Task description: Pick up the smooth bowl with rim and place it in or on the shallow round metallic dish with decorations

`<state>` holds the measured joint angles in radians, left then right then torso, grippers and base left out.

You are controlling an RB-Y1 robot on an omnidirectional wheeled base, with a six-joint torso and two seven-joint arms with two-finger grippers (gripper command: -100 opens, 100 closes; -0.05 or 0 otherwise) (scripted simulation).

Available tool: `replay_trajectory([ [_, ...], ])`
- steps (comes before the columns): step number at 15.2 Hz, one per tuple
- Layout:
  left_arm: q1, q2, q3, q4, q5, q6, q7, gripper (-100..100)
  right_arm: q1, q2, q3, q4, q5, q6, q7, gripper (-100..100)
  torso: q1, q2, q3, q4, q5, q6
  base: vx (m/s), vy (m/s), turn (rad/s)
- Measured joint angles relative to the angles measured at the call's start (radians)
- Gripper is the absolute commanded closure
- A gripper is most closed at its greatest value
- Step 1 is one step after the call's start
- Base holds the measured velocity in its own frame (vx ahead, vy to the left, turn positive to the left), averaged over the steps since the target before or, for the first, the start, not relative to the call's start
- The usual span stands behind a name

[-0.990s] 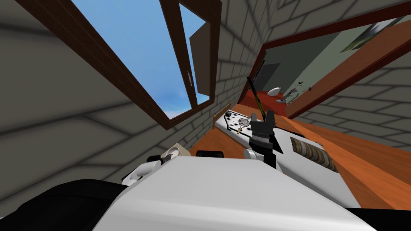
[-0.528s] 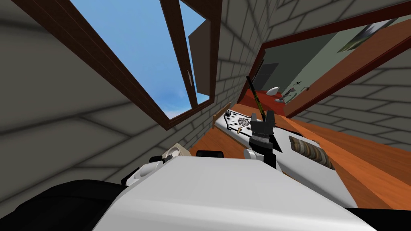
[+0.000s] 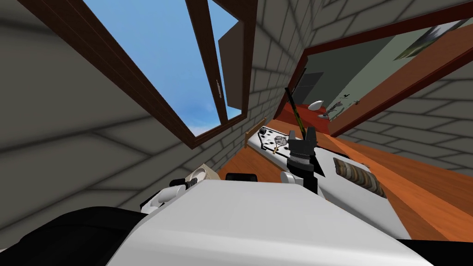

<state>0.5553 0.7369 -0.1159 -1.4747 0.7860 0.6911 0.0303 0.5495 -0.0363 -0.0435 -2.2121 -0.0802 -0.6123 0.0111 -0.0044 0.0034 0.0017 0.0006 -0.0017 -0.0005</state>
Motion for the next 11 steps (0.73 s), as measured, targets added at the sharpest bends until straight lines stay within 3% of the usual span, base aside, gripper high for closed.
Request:
replay_trajectory([
  [5, 0.028, 0.05, 0.005, -0.045, 0.041, 0.017, 0.063, 100, 0.0, 0.0, 0.0, 0.0, 0.0, 0.0, 0.0, 0, -0.004, 0.015, 0.008, 0.003, -0.001, -0.002, -0.209, -0.064, 0.041],
  [11, 0.069, 0.114, 0.023, -0.107, 0.102, 0.044, 0.141, 100, 0.0, 0.0, 0.0, 0.0, 0.0, 0.0, 0.0, 0, -0.002, 0.013, 0.008, 0.003, -0.001, -0.002, -0.19, -0.037, 0.059],
])
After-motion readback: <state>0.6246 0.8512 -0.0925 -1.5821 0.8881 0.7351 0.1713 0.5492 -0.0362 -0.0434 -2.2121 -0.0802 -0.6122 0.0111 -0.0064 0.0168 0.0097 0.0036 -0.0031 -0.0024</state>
